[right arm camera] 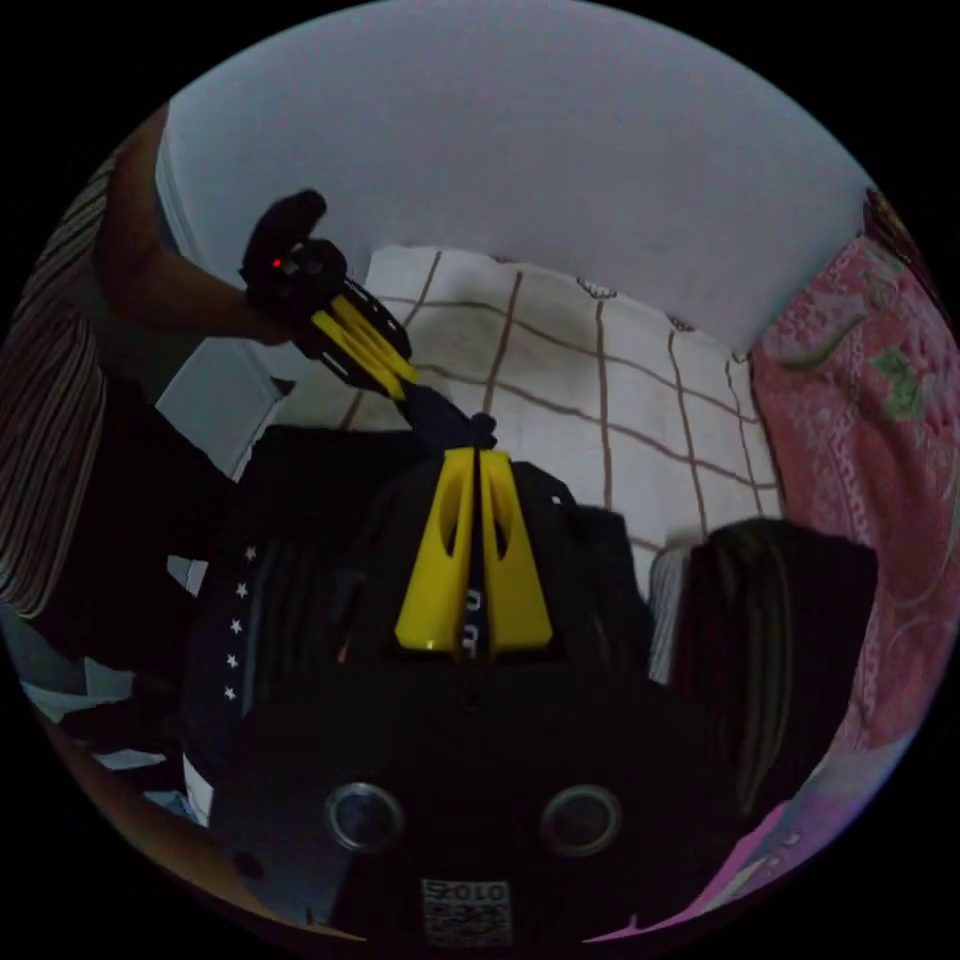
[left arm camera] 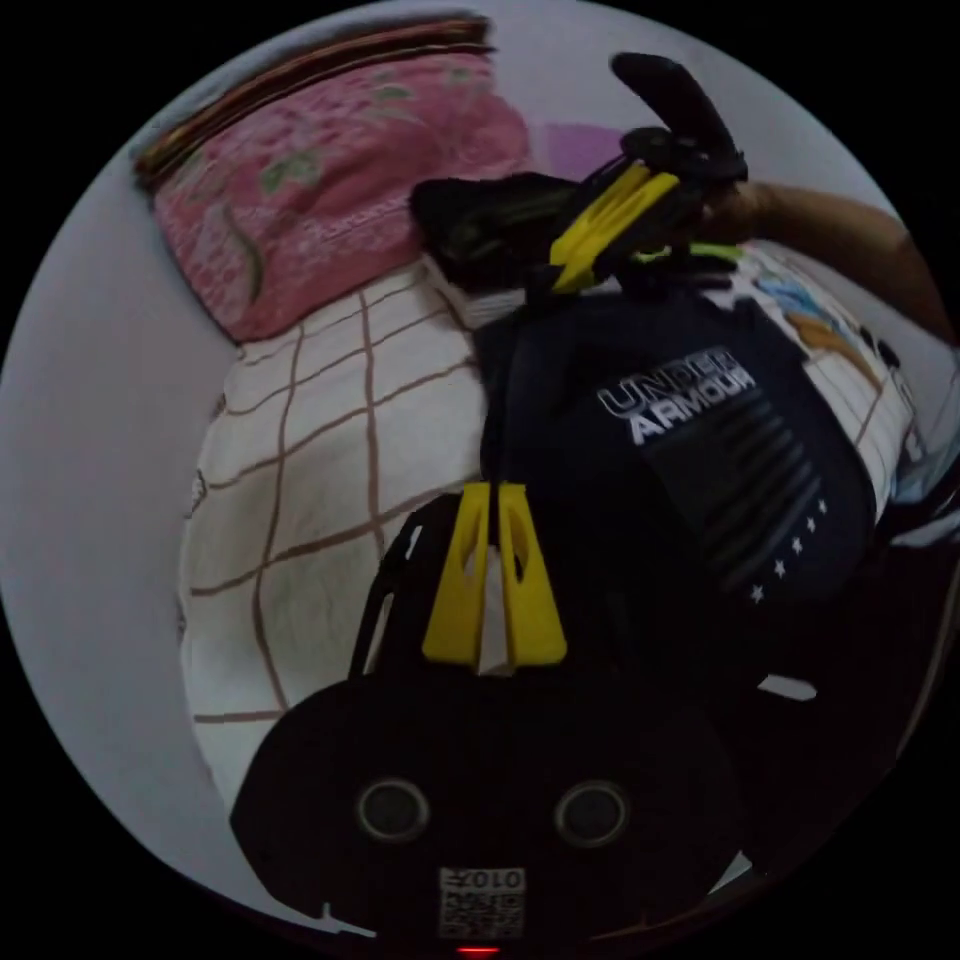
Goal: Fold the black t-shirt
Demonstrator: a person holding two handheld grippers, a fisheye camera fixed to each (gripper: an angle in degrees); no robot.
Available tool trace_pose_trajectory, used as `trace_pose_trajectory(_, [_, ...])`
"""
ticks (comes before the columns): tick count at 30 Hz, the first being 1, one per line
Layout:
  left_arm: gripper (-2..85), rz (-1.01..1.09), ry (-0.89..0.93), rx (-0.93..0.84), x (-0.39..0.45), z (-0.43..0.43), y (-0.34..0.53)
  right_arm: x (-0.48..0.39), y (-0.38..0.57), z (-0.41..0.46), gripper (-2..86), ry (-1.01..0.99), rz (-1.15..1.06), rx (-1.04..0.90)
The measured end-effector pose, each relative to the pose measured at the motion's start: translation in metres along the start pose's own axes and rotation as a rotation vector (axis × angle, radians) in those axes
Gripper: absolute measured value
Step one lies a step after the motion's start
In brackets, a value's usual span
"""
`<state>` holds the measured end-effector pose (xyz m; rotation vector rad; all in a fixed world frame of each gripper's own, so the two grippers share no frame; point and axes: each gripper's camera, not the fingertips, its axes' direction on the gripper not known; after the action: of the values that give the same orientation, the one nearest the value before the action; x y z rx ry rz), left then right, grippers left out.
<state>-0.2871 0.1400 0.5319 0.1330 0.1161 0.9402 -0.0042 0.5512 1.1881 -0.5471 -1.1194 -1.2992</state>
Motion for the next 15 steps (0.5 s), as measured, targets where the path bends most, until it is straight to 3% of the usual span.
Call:
trace_pose_trajectory(4, [0.4,0.062,0.013,-0.045,0.043,0.016,-0.004,-0.028,0.034,0.029,2.5,0.013,0.085,-0.120])
trace_pose_trajectory(15, [5.6,0.238,0.028,-0.206,0.099,0.051,-0.013,-0.064,0.082,0.070,2.7,-0.077,0.183,-0.180])
